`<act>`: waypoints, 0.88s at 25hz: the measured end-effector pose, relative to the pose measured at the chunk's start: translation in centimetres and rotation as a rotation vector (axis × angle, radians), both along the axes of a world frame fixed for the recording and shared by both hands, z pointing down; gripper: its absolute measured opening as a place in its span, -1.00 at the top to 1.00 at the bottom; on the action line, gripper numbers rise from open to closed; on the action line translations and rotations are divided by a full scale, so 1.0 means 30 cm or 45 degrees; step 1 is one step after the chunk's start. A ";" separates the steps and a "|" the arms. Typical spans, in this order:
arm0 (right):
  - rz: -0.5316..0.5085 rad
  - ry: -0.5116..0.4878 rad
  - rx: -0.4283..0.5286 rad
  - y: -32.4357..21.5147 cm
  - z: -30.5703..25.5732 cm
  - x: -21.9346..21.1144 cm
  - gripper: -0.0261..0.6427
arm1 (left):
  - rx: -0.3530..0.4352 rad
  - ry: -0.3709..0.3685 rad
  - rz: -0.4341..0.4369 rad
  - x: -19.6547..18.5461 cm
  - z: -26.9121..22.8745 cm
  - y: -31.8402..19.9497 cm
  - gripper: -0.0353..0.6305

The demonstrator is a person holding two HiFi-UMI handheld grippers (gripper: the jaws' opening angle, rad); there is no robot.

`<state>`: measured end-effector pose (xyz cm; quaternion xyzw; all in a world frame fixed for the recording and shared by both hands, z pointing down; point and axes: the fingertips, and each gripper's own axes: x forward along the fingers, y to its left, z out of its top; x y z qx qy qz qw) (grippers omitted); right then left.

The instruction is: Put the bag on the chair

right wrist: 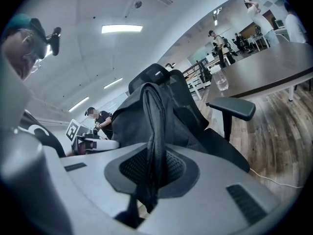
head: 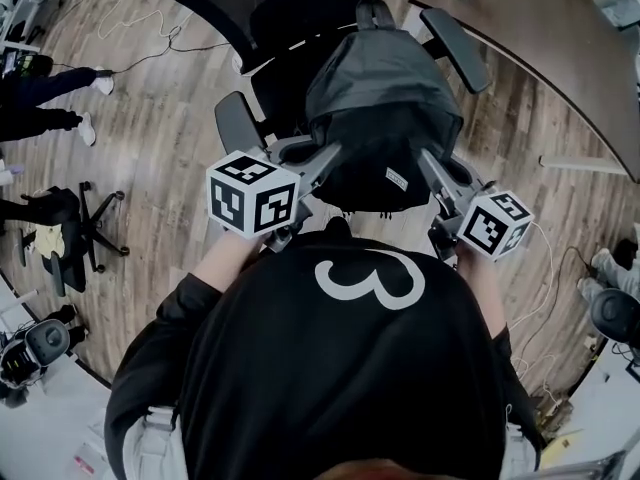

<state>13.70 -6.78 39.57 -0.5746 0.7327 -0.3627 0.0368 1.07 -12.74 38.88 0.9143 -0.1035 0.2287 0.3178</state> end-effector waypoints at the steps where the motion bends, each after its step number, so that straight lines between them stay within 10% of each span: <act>1: -0.009 0.003 0.000 -0.024 -0.002 -0.004 0.76 | -0.002 0.007 -0.009 -0.006 -0.002 -0.021 0.79; 22: -0.213 0.026 0.009 -0.342 -0.069 -0.013 0.76 | 0.027 0.076 -0.217 -0.036 -0.069 -0.265 0.79</act>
